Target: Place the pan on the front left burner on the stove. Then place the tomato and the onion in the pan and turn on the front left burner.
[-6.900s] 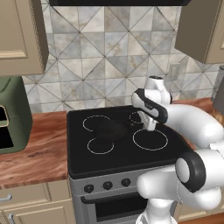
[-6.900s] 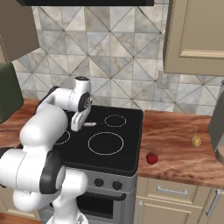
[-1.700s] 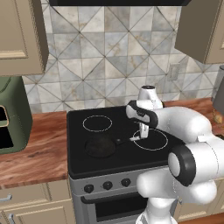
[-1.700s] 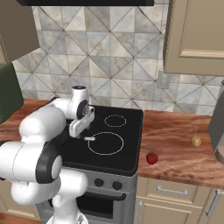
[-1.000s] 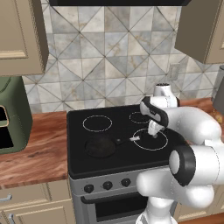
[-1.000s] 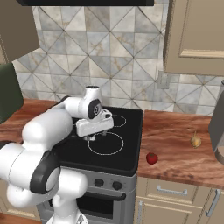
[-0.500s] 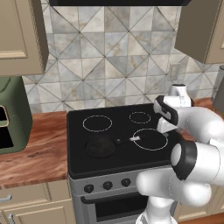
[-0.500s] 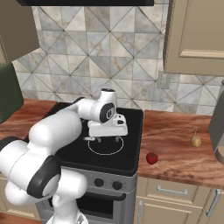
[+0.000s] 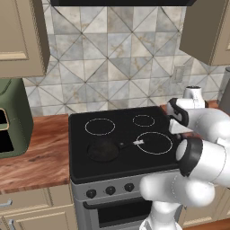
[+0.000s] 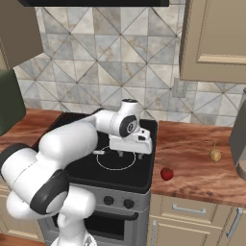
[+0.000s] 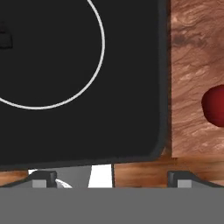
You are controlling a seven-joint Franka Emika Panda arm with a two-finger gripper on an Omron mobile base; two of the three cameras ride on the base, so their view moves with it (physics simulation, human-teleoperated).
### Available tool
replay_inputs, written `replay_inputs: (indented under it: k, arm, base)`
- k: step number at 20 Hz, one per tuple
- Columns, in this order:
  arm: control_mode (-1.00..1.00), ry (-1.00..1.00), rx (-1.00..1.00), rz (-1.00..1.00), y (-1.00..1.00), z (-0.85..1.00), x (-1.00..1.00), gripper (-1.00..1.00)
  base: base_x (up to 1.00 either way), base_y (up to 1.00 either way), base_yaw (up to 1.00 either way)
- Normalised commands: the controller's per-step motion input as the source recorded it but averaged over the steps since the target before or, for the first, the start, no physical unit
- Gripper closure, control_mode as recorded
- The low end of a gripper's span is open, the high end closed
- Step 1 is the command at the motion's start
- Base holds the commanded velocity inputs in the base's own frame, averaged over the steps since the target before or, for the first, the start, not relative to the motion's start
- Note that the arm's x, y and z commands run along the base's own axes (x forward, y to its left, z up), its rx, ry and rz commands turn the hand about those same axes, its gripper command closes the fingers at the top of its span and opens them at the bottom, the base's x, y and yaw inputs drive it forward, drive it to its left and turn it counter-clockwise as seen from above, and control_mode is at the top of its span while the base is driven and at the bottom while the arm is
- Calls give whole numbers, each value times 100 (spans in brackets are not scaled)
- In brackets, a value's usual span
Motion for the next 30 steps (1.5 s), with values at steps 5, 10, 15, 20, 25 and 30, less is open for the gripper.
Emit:
replay_inputs:
  k: [5, 10, 15, 20, 25, 30]
  arm:
    - [-100, -4, -9, -27, -53, 0, 0, -100]
    - [-100, -6, -7, -18, -51, -6, -4, -100]
    - [-100, -9, -4, -9, -38, -19, -14, -100]
    - [-100, -7, 0, -6, -32, -11, -4, -100]
    - [-100, -3, 0, -4, -31, -3, 0, -100]
    - [-100, 0, 0, -3, -21, -8, 0, -100]
  base:
    - [0, 0, 0]
    - [0, 0, 0]
    - [0, 0, 0]
    - [0, 0, 0]
    - [0, 0, 0]
    - [0, 0, 0]
